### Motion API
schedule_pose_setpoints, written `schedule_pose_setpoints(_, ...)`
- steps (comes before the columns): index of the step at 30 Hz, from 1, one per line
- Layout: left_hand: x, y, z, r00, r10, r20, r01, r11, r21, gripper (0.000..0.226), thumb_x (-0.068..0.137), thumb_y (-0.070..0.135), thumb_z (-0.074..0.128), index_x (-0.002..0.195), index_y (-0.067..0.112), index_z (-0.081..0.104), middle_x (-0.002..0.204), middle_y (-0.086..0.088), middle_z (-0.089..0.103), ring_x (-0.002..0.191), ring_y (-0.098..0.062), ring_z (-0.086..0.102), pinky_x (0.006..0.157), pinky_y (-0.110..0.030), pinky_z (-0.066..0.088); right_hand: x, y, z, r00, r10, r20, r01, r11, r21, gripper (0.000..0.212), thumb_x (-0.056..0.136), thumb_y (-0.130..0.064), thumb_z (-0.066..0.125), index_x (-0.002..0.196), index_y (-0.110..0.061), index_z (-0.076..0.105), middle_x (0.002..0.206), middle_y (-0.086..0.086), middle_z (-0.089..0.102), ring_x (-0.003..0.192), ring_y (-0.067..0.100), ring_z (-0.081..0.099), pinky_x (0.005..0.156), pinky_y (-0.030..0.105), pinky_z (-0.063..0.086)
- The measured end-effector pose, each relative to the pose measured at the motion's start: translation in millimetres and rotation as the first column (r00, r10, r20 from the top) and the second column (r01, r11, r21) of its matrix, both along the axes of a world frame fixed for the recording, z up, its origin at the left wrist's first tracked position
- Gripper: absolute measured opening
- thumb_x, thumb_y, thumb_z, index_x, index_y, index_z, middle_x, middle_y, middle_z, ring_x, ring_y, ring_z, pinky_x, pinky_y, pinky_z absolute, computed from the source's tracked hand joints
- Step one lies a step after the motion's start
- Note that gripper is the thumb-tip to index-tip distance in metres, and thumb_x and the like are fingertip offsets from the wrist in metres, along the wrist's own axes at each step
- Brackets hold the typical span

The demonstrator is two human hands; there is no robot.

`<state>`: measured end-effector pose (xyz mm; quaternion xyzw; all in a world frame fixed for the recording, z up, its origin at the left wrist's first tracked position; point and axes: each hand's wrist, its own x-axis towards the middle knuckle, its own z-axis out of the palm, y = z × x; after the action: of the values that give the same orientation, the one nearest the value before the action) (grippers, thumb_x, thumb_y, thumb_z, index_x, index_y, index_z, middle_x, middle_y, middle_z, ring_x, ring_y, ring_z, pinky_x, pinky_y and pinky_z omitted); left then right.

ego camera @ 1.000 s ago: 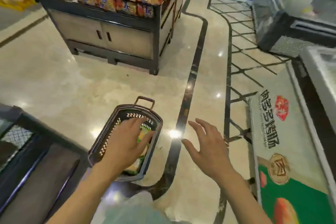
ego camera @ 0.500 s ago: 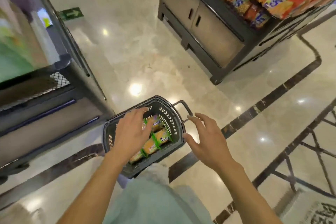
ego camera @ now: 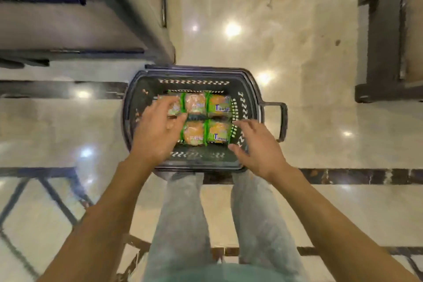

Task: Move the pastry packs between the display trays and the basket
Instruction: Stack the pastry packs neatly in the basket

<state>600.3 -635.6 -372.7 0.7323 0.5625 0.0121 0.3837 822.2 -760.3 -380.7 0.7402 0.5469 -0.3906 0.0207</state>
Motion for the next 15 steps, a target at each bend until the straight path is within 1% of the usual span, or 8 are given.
schedule_pose_setpoints(1, 2.6, -4.0, -31.0, 0.999, 0.052, 0.010, -0.051, 0.998, -0.040, 0.042, 0.097, 0.036, 0.062, 0.132, 0.014, 0.058, 0.126, -0.006, 0.064, 0.117, -0.025, 0.059, 0.102, -0.043, 0.046, 7.0, 3.7, -34.8, 0.999, 0.039, -0.007, -0.039, 0.999, -0.036, 0.062, 0.094, -0.045, 0.064, 0.147, -0.018, 0.044, 0.142, 0.009, 0.049, 0.128, 0.033, 0.048, 0.105, 0.044, 0.044)
schedule_pose_setpoints(3, 9.0, -10.0, -96.7, 0.996, 0.083, 0.027, -0.081, 0.994, -0.074, 0.043, 0.095, 0.034, 0.064, 0.132, 0.012, 0.058, 0.124, -0.005, 0.064, 0.115, -0.021, 0.059, 0.103, -0.042, 0.046, 16.9, 9.1, -101.9, 0.995, 0.098, -0.011, -0.099, 0.991, -0.093, 0.064, 0.093, -0.046, 0.065, 0.147, -0.019, 0.042, 0.141, 0.008, 0.049, 0.127, 0.032, 0.048, 0.105, 0.044, 0.044)
schedule_pose_setpoints(6, 12.0, -8.8, -189.3, 0.998, 0.058, -0.009, -0.058, 0.992, -0.108, 0.042, 0.097, 0.029, 0.064, 0.135, 0.013, 0.055, 0.125, -0.002, 0.062, 0.117, -0.018, 0.057, 0.105, -0.041, 0.045, 15.2, 15.8, -196.6, 0.992, 0.129, -0.019, -0.130, 0.980, -0.148, 0.066, 0.093, -0.045, 0.066, 0.147, -0.018, 0.040, 0.141, 0.010, 0.046, 0.127, 0.032, 0.047, 0.104, 0.043, 0.045)
schedule_pose_setpoints(8, 7.9, -10.0, -238.7, 1.000, 0.008, 0.008, -0.007, 0.996, -0.089, 0.044, 0.099, 0.031, 0.062, 0.136, 0.010, 0.053, 0.124, -0.001, 0.060, 0.117, -0.020, 0.057, 0.104, -0.042, 0.046, 4.4, 21.9, -253.1, 0.995, 0.087, -0.055, -0.096, 0.979, -0.178, 0.066, 0.092, -0.039, 0.068, 0.147, -0.017, 0.039, 0.142, 0.011, 0.044, 0.129, 0.033, 0.046, 0.106, 0.044, 0.044)
schedule_pose_setpoints(11, -2.1, -15.1, -298.0, 1.000, -0.004, -0.008, 0.004, 0.996, -0.089, 0.045, 0.098, 0.035, 0.059, 0.135, 0.009, 0.053, 0.120, 0.002, 0.057, 0.114, -0.019, 0.056, 0.101, -0.040, 0.046, -17.6, 30.3, -323.9, 0.998, 0.021, -0.058, -0.034, 0.973, -0.229, 0.065, 0.090, -0.032, 0.071, 0.145, -0.016, 0.041, 0.141, 0.014, 0.045, 0.129, 0.038, 0.045, 0.103, 0.046, 0.043)
schedule_pose_setpoints(13, -7.1, -19.8, -324.2, 1.000, 0.001, -0.011, -0.002, 0.996, -0.093, 0.046, 0.097, 0.039, 0.057, 0.134, 0.011, 0.054, 0.119, 0.002, 0.059, 0.112, -0.017, 0.056, 0.099, -0.039, 0.046, -29.3, 27.6, -354.9, 0.998, 0.062, -0.007, -0.061, 0.945, -0.322, 0.067, 0.088, -0.034, 0.073, 0.142, -0.013, 0.040, 0.141, 0.016, 0.044, 0.130, 0.039, 0.043, 0.102, 0.049, 0.042)
schedule_pose_setpoints(15, -8.4, -22.1, -340.4, 1.000, -0.015, -0.010, 0.015, 0.998, -0.067, 0.046, 0.096, 0.038, 0.056, 0.133, 0.010, 0.054, 0.115, 0.005, 0.055, 0.108, -0.014, 0.053, 0.096, -0.033, 0.044, -34.7, 20.9, -370.8, 0.988, 0.141, 0.057, -0.112, 0.929, -0.352, 0.066, 0.087, -0.032, 0.073, 0.140, -0.011, 0.039, 0.139, 0.019, 0.043, 0.128, 0.041, 0.044, 0.102, 0.051, 0.041)
